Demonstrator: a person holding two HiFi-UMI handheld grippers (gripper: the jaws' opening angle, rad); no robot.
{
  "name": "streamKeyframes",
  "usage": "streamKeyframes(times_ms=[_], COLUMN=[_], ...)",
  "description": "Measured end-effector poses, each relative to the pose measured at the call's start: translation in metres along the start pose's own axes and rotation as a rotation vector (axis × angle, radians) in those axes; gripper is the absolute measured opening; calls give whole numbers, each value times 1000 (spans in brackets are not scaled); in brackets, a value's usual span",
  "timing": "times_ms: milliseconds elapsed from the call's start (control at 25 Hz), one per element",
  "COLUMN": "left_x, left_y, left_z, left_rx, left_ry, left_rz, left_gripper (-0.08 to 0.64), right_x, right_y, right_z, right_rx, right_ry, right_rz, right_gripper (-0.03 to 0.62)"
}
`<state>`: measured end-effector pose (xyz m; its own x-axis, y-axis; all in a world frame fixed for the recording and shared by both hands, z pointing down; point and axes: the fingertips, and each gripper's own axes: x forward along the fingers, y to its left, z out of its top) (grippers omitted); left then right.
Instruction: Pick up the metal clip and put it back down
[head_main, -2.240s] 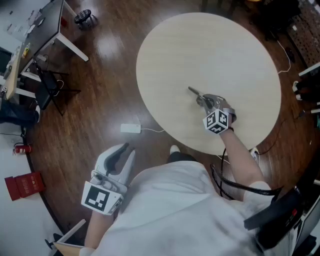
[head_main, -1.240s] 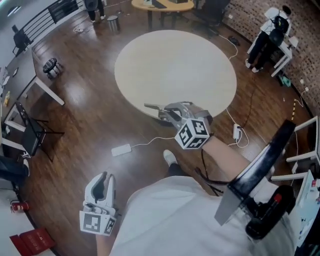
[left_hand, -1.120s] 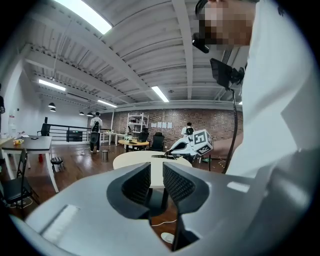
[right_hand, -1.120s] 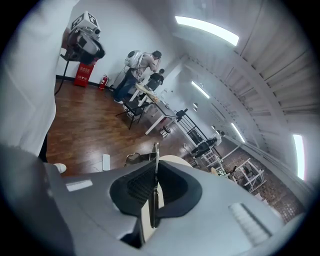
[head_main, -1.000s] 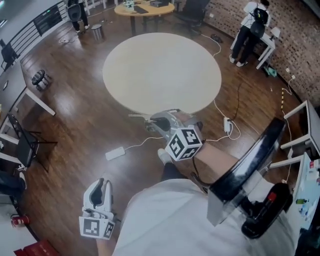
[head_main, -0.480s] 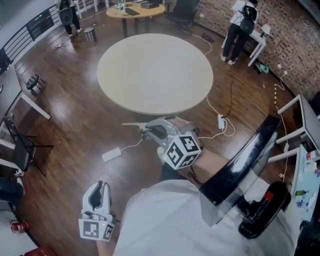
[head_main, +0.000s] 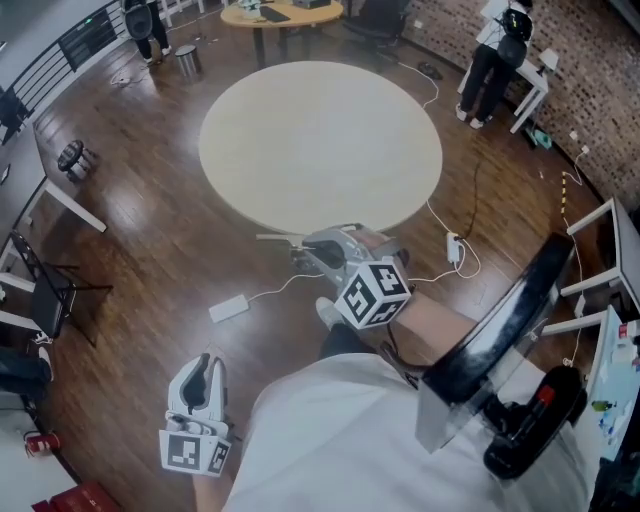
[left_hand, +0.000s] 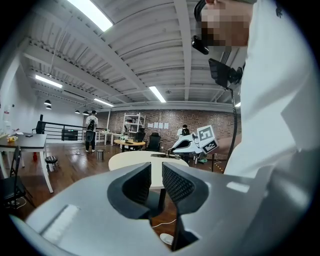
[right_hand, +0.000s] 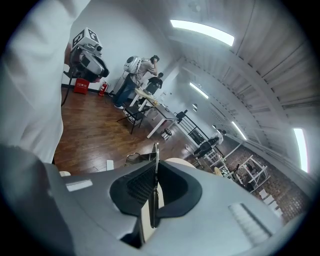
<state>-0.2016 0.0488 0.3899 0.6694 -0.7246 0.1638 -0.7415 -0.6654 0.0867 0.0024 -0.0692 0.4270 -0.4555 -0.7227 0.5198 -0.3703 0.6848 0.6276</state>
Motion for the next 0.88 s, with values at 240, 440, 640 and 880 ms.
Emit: streamKeyframes(times_ms=[240,440,640,880], left_x=[47,84,133,167], left_y=[4,1,-3,-6], left_z=[13,33,49,60], left_rx=[3,-2,-22,-25], left_ry=[14,23,62,64], left_rz=[32,95,95,134], left_gripper=[64,63,64,64], right_x=[40,87,135,189], right_y=[-40,-78,-123,-132], right_z=[-77,-166,-245,-299], right_rx=[15,-10,-28,-37], right_ry=[62,144,210,238], right_rz=[18,29,1,35], right_gripper=[4,4,5,4])
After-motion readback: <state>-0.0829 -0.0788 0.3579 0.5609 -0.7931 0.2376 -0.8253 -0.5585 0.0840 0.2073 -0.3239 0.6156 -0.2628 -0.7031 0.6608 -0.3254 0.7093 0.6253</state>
